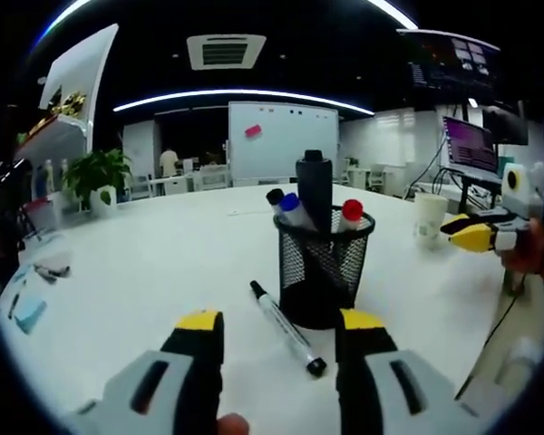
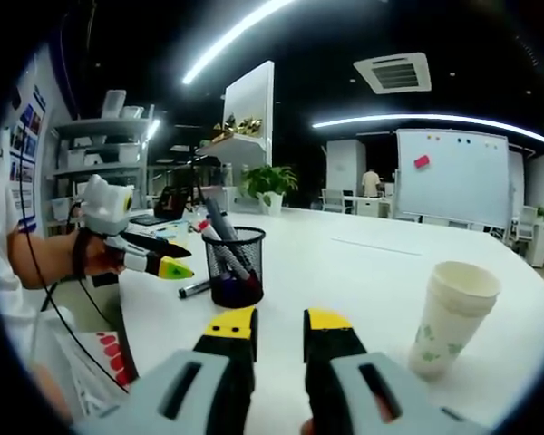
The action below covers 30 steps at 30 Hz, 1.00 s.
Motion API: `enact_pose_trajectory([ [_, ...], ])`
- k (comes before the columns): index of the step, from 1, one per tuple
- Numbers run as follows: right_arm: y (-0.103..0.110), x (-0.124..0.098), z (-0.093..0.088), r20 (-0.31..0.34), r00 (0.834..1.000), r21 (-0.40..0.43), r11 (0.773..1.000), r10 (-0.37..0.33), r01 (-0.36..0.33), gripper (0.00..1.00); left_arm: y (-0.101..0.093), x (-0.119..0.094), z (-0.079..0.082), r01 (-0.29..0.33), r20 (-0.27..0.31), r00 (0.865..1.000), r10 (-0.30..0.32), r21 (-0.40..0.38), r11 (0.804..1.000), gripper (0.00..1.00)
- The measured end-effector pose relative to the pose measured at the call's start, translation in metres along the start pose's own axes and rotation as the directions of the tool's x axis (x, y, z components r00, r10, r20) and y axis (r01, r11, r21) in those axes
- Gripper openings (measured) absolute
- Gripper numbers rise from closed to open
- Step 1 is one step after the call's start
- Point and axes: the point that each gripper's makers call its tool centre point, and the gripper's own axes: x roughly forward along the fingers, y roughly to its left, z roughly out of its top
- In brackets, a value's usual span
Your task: Place the scattered laser pointers and whiteboard markers into the pen holder and stack the scattered paper cups together
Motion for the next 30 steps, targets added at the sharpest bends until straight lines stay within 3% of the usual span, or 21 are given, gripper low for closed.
enact_pose_trajectory([
  [15,-0.015,-0.003,0.005,0.018,0.999,0.035,0.998,-0.044,0.044,0.19,-0.009,0.003,-0.016,0.026,-0.053,0.998,-0.026,0.014,1.000,0.50],
  [30,-0.008,-0.001,-0.001,0.004,1.000,0.049,0.999,-0.023,0.022,0.19,-0.010,0.005,-0.028,0.039,-0.073,0.997,-0.040,-0.011,0.999,0.48],
])
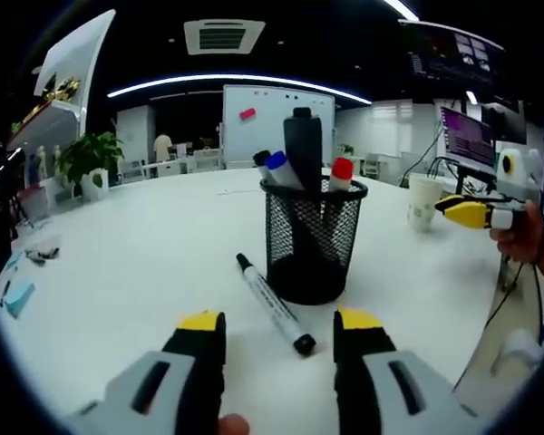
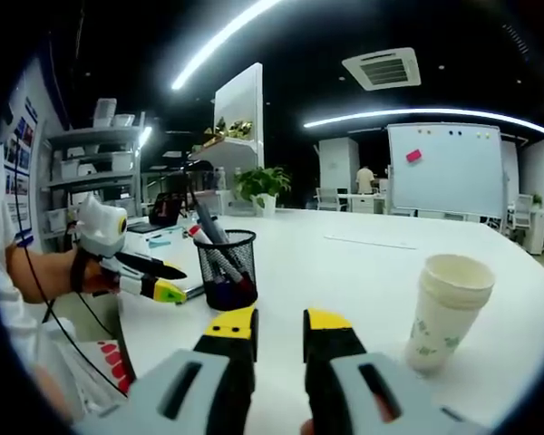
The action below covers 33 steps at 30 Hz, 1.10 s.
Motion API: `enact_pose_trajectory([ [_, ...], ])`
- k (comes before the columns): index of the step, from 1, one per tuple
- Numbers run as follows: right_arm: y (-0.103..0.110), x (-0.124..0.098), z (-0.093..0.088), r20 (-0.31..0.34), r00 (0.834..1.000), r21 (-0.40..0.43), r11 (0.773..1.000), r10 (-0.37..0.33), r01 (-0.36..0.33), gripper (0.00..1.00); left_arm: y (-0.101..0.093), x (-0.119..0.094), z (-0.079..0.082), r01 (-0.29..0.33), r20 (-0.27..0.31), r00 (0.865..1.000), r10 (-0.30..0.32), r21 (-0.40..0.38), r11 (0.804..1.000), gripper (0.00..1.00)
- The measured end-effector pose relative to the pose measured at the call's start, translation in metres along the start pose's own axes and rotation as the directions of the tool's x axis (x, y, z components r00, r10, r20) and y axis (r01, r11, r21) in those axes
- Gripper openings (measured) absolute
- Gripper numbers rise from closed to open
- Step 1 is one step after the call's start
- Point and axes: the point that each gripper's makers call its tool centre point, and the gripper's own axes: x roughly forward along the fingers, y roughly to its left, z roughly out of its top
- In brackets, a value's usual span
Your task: Place the scattered laser pointers and whiteboard markers into the pen holder and stack the scattered paper cups together
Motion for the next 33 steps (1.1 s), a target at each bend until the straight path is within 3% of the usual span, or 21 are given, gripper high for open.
enact_pose_trajectory([
  [11,-0.005,-0.002,0.000,-0.006,1.000,-0.005,1.000,-0.007,0.007,0.19,0.008,0.002,-0.004,-0.029,-0.005,1.000,0.029,-0.029,0.999,0.46],
  [33,-0.001,0.000,-0.002,-0.009,1.000,-0.003,1.000,0.001,-0.001,0.19,0.010,0.006,-0.009,-0.052,0.002,0.999,0.052,-0.014,0.999,0.46],
])
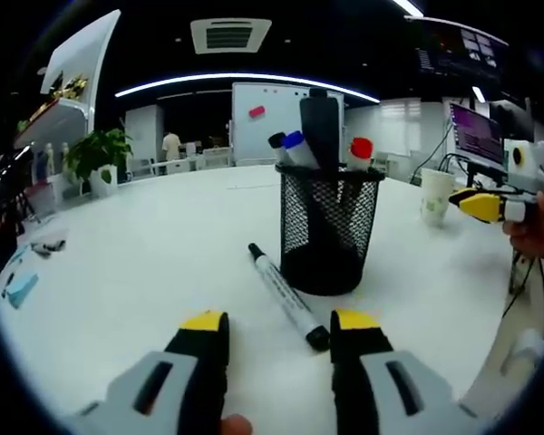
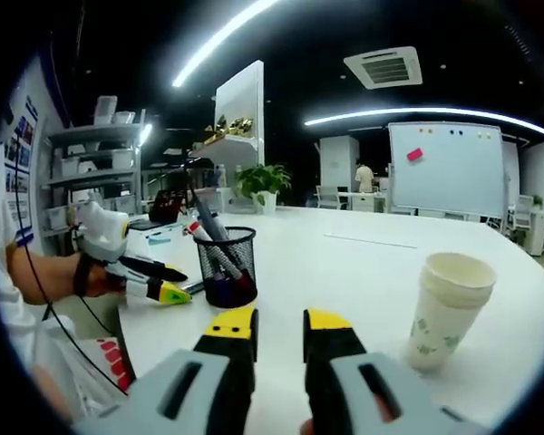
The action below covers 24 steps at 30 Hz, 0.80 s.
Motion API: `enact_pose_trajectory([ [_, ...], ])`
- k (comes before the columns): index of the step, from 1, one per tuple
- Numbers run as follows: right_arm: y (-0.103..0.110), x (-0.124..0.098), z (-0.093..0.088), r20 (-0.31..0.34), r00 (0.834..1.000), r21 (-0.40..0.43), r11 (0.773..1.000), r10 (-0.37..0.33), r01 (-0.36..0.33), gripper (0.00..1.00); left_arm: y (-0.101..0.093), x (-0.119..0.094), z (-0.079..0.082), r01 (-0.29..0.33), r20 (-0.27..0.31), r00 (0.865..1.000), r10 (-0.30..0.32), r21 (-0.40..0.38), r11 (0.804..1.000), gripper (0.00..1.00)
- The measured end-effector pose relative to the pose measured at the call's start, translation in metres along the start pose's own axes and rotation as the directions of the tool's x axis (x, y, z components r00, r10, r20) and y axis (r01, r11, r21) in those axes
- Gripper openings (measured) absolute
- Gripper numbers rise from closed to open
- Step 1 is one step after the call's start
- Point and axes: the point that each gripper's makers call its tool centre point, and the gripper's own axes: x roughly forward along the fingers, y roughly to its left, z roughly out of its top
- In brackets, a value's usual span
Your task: Place the scattered laser pointers and whiteboard markers into the pen holder and stack the scattered paper cups together
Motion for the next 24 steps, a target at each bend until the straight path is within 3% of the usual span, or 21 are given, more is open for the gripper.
enact_pose_trajectory([
  [5,0.0003,-0.0003,-0.0011,-0.002,1.000,0.000,1.000,-0.001,0.001,0.19,-0.0020,-0.0009,0.0007,-0.015,0.006,1.000,0.014,0.037,0.999,0.46],
  [13,0.0040,0.0006,-0.0019,-0.004,1.000,-0.001,1.000,0.006,-0.006,0.19,0.0005,-0.0005,0.0002,-0.010,0.007,1.000,0.010,0.018,1.000,0.44],
  [16,0.0046,0.0013,-0.0020,-0.005,1.000,-0.003,1.000,0.007,-0.007,0.19,0.0045,-0.0005,0.0016,-0.028,0.019,0.999,0.027,0.054,0.998,0.44],
  [24,0.0070,0.0039,0.0009,-0.005,1.000,-0.019,1.000,0.014,-0.014,0.19,0.0070,0.0004,0.0001,-0.022,0.010,1.000,0.022,0.037,0.999,0.41],
])
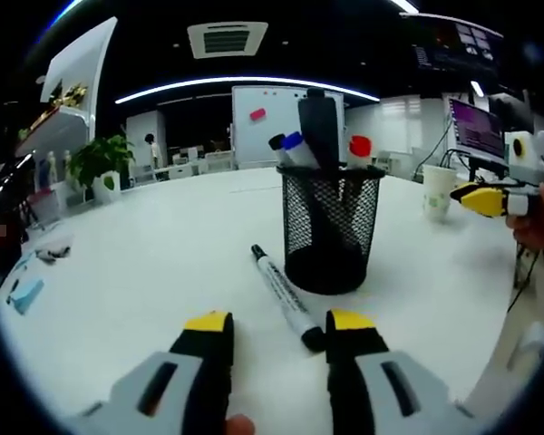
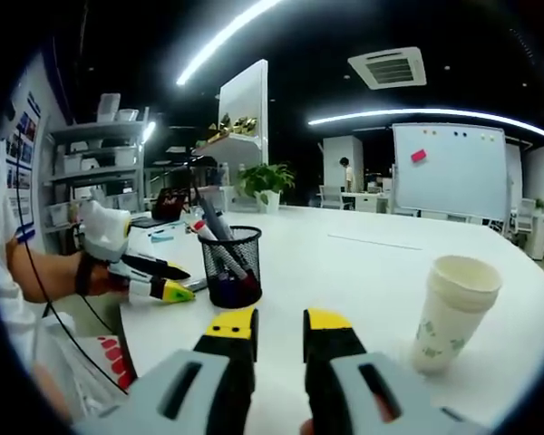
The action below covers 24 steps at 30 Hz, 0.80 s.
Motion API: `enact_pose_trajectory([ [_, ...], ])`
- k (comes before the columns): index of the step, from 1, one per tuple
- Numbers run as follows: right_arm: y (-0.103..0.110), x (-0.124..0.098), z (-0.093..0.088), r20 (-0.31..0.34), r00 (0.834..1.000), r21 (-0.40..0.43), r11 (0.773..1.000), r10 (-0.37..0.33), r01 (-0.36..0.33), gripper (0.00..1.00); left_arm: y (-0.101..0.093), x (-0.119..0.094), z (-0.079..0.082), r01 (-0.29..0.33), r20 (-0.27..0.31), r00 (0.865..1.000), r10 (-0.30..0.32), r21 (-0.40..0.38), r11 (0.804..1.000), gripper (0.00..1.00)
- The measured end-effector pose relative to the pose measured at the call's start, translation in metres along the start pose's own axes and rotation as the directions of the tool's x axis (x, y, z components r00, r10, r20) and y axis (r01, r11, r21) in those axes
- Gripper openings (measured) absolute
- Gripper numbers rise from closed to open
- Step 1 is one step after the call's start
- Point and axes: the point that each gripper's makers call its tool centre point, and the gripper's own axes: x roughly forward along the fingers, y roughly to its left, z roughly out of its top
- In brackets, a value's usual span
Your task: Place the scattered laser pointers and whiteboard markers into the pen holder and stack the scattered paper cups together
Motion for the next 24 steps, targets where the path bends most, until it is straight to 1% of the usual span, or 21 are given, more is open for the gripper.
enact_pose_trajectory([
  [6,-0.0002,-0.0008,-0.0019,-0.005,1.000,0.002,1.000,0.001,-0.001,0.19,0.0020,-0.0001,0.0003,-0.018,0.000,1.000,0.018,-0.006,1.000,0.34],
  [13,-0.0015,-0.0013,-0.0027,-0.009,1.000,0.003,1.000,-0.001,0.001,0.19,0.0026,0.0015,0.0009,-0.023,0.003,1.000,0.023,0.003,1.000,0.31],
  [16,-0.0011,-0.0007,-0.0024,-0.007,1.000,0.005,1.000,0.001,-0.001,0.19,0.0042,0.0026,0.0007,-0.023,0.000,1.000,0.023,-0.015,1.000,0.30],
  [18,-0.0005,-0.0002,-0.0027,-0.008,1.000,0.005,1.000,0.003,-0.003,0.19,0.0044,0.0027,0.0005,-0.025,0.000,1.000,0.025,-0.012,1.000,0.27],
  [20,0.0002,0.0002,-0.0031,-0.007,1.000,0.004,1.000,0.005,-0.005,0.19,0.0055,0.0023,0.0006,-0.030,-0.001,1.000,0.030,-0.006,1.000,0.20],
  [21,0.0003,0.0003,-0.0032,-0.006,1.000,0.005,1.000,0.005,-0.005,0.19,0.0062,0.0020,0.0005,-0.034,-0.001,0.999,0.034,-0.002,0.999,0.18],
  [24,-0.0003,0.0003,-0.0040,-0.007,1.000,0.009,1.000,0.004,-0.004,0.19,0.0090,0.0023,0.0003,-0.044,-0.001,0.999,0.044,-0.012,0.999,0.18],
])
